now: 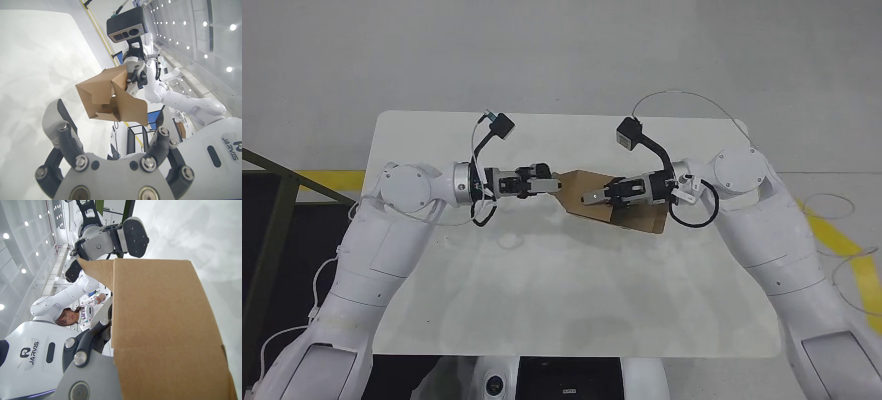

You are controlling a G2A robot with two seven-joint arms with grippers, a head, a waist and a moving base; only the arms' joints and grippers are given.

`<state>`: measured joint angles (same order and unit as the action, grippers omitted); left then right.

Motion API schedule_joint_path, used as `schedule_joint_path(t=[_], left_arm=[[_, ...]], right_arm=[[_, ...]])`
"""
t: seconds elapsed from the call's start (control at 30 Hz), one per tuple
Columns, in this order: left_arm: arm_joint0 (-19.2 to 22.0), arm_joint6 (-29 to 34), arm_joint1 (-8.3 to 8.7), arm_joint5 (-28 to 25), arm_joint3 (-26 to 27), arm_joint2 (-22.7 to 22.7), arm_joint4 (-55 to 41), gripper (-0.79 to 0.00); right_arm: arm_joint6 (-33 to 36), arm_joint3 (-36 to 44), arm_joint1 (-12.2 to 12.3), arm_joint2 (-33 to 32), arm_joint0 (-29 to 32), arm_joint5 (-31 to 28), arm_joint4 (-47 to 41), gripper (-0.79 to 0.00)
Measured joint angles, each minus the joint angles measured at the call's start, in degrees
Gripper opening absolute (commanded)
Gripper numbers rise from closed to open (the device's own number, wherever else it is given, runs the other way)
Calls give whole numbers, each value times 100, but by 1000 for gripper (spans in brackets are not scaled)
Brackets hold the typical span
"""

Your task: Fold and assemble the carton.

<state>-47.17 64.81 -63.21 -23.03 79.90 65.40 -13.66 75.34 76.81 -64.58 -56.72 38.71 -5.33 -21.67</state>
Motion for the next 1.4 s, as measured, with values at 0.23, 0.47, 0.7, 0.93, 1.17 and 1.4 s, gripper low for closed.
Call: schedule_joint_path(t=[0.23, 0.47, 0.7, 0.93, 1.17, 1.4], left_arm=[[49, -157, 9, -42, -265, 6, 115, 0], [19, -139, 42, -77, -375, 67, 135, 0], [-8, -108, 56, -77, -377, 15, 205, 0], [-20, -44, 52, -121, -280, -110, 241, 0], [-6, -21, 46, -141, -232, -196, 188, 0], [3, 19, 31, -173, -189, -306, 81, 0]], right_arm=[[35, 160, 29, -67, 62, -39, -9, -785], [70, 245, 37, -132, 104, -164, -208, -785], [154, 261, 15, -113, 142, -323, -533, -785], [153, 209, -25, -49, 117, -438, -777, -785], [232, 142, -76, 2, 102, -619, -1160, -785], [358, 82, -125, 65, 132, -753, -1502, -785]])
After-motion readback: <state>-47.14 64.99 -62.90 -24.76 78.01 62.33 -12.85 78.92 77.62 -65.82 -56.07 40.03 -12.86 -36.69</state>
